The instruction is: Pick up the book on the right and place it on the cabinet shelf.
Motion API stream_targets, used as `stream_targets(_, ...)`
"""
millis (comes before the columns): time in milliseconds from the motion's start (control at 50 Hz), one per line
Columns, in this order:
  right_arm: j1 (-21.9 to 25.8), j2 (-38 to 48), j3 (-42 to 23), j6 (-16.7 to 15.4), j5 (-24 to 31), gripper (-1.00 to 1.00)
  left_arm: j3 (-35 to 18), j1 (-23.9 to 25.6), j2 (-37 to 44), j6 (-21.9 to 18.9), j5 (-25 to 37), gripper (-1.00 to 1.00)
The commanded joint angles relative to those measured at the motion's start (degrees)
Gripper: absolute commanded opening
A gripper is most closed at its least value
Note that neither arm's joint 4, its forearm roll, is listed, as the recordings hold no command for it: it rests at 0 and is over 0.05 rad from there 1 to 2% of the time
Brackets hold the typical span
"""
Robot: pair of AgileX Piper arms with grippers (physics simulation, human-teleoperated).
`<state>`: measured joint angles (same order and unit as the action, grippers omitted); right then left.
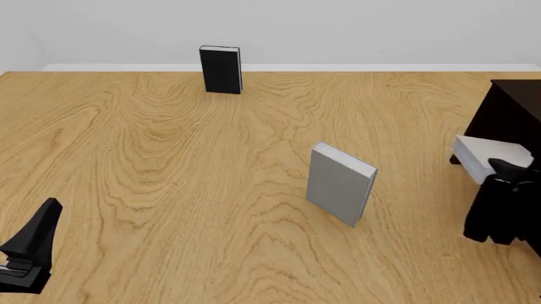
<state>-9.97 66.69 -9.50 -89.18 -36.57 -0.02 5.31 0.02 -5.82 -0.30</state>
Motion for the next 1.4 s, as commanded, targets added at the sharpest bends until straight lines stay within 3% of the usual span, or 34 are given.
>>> stream_targets(20,-1.94,0.01,-0.51,1.08,-1.35,-1.00,0.00,0.09,0.00,-0.17,0.01,1.00)
stream_targets(1400,-10.37,9.08,-0.93,1.96,-8.45,-1.00,0.01,0.53,0.00,-0.69,-0.09,1.00)
